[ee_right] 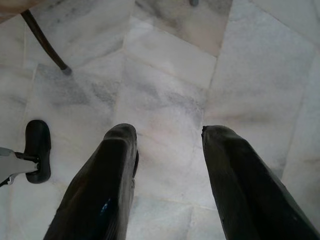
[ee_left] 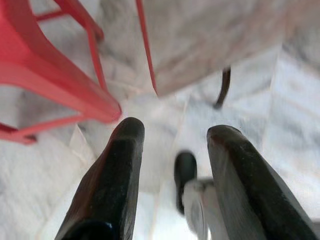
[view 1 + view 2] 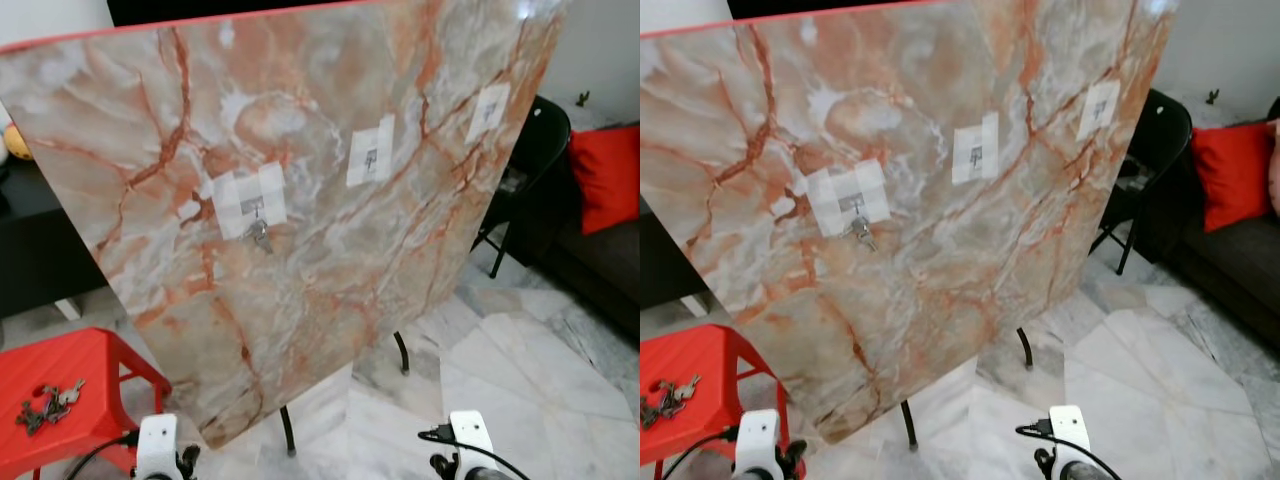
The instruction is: Hang keys on a hook
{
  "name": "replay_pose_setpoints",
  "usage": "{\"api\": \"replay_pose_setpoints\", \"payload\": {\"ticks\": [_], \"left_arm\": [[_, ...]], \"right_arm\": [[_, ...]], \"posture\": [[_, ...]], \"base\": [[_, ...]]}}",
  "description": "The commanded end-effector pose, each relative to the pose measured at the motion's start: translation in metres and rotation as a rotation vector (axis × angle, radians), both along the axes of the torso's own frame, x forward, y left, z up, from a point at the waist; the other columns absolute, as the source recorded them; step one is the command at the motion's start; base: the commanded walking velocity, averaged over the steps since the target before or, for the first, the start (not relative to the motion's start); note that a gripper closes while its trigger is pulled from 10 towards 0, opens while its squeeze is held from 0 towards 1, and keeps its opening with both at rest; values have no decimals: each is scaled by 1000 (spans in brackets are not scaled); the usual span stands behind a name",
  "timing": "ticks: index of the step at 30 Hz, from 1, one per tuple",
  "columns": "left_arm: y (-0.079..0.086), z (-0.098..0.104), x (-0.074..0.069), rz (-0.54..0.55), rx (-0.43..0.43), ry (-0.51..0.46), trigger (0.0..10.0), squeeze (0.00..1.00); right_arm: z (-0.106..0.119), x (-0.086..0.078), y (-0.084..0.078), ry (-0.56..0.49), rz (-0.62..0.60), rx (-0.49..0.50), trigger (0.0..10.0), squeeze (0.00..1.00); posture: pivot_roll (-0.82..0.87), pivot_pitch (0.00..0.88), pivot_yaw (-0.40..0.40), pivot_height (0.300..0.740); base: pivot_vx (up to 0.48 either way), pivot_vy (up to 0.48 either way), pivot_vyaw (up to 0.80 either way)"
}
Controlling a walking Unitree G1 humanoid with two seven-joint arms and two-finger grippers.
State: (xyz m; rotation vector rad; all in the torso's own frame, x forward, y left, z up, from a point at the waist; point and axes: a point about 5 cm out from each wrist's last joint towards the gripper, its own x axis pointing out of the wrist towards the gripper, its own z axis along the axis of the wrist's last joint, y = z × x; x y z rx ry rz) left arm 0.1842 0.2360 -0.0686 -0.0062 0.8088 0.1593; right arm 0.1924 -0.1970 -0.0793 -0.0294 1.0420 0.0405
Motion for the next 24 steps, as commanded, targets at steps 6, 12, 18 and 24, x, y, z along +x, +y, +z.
{"api": "replay_pose_setpoints", "payload": {"ticks": [6,12,18,24], "left_arm": [[-10,-8,-7,-8,-12,46,10000,0],[-8,-10,-12,0,-11,65,10000,0],[-4,-10,-13,9,-11,69,10000,0],[-4,-10,-13,12,-10,80,10000,0]], "right_arm": [[-1,-2,-1,3,-12,-4,10000,0],[-1,-3,0,-2,-26,4,10000,0],[-1,-1,1,-5,15,-30,10000,0],[-2,-2,4,0,-1,-11,10000,0]], "posture": [[81,0,-54,740],[73,0,-43,740],[71,0,-33,740],[65,0,-19,740]], "base": [[0,0,0],[0,41,0],[0,423,267],[0,480,800]]}}
